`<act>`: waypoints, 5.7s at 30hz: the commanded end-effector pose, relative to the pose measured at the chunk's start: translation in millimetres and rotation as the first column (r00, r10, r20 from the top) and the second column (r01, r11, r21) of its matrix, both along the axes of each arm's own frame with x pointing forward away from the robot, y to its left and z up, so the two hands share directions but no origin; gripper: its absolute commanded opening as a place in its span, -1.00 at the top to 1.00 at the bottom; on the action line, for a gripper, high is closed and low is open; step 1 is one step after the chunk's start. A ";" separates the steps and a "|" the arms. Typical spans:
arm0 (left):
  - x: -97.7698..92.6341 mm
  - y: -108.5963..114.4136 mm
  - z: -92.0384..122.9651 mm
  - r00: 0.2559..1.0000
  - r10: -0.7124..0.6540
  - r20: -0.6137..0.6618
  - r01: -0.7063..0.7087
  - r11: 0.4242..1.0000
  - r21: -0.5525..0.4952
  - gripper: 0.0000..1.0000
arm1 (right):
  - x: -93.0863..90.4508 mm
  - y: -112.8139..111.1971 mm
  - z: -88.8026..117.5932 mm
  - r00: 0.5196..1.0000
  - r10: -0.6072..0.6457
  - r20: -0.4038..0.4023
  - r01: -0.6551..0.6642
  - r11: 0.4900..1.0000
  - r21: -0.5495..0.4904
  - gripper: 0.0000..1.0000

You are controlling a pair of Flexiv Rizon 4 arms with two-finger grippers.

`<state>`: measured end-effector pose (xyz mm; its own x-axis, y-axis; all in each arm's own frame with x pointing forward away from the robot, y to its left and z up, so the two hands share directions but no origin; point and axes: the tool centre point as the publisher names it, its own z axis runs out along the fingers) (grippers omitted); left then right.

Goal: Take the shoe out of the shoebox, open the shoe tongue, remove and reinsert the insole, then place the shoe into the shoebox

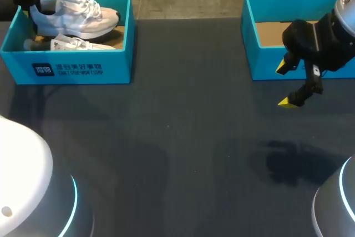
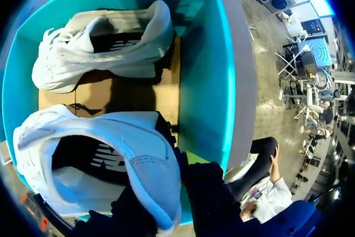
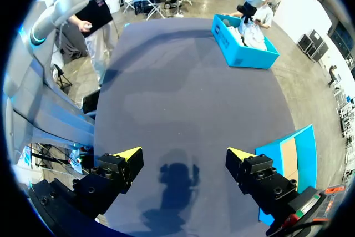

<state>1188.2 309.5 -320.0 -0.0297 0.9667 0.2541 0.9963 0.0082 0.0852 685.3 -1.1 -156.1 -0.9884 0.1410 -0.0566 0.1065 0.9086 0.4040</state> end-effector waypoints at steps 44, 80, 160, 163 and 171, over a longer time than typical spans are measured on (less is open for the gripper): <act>18.6 -14.6 -67.0 0.996 0.002 -0.093 -0.002 1.000 -0.005 1.00 | 3.1 1.8 -0.1 1.000 0.001 -0.006 -0.001 1.000 -0.004 -1.00; -32.6 -26.8 38.2 0.986 -0.122 -0.114 0.096 0.973 -0.211 -1.00 | 3.1 1.8 -0.1 1.000 0.001 -0.006 -0.001 1.000 -0.004 -1.00; -148.7 -26.6 4.0 0.986 -0.152 -0.073 0.127 0.954 -0.271 -0.39 | 3.1 1.8 -0.1 1.000 0.001 -0.006 -0.001 1.000 -0.004 -1.00; -145.7 -25.3 -2.3 0.987 -0.139 -0.085 0.111 0.955 -0.274 -0.36 | 3.1 1.8 -0.1 1.000 0.001 -0.006 -0.001 1.000 -0.004 -1.00; -139.7 -21.1 -10.7 0.987 -0.129 -0.091 0.100 0.958 -0.270 -0.36 | 3.1 1.8 -0.1 1.000 0.001 -0.006 -0.001 1.000 -0.004 -1.00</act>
